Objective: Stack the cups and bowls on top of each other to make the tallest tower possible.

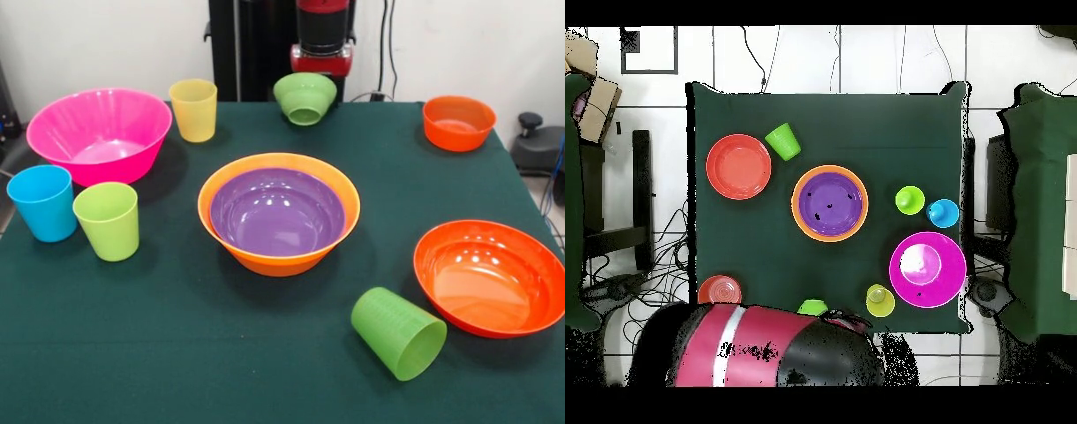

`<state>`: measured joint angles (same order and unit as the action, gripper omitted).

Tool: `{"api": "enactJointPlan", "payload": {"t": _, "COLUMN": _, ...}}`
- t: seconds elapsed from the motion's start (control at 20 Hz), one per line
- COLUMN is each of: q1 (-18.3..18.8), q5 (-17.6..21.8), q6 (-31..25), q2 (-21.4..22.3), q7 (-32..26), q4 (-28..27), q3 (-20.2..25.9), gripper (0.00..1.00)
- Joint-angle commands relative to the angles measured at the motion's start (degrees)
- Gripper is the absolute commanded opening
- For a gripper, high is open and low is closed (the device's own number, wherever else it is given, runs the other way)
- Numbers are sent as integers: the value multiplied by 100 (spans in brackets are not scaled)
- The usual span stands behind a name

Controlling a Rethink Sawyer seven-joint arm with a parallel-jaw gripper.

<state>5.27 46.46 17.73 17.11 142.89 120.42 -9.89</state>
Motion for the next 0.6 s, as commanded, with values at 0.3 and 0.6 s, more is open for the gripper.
{"api": "enactJointPlan", "payload": {"t": 0.3, "q1": 1174, "q5": 28, "q6": -1732, "q2": 515, "q7": -343, "q4": -590, "q3": 1689, "gripper": 100}}
{"api": "enactJointPlan", "payload": {"t": 0.6, "q1": 1649, "q5": -259, "q6": -2565, "q2": 725, "q7": -607, "q4": -654, "q3": 2326, "gripper": 100}}
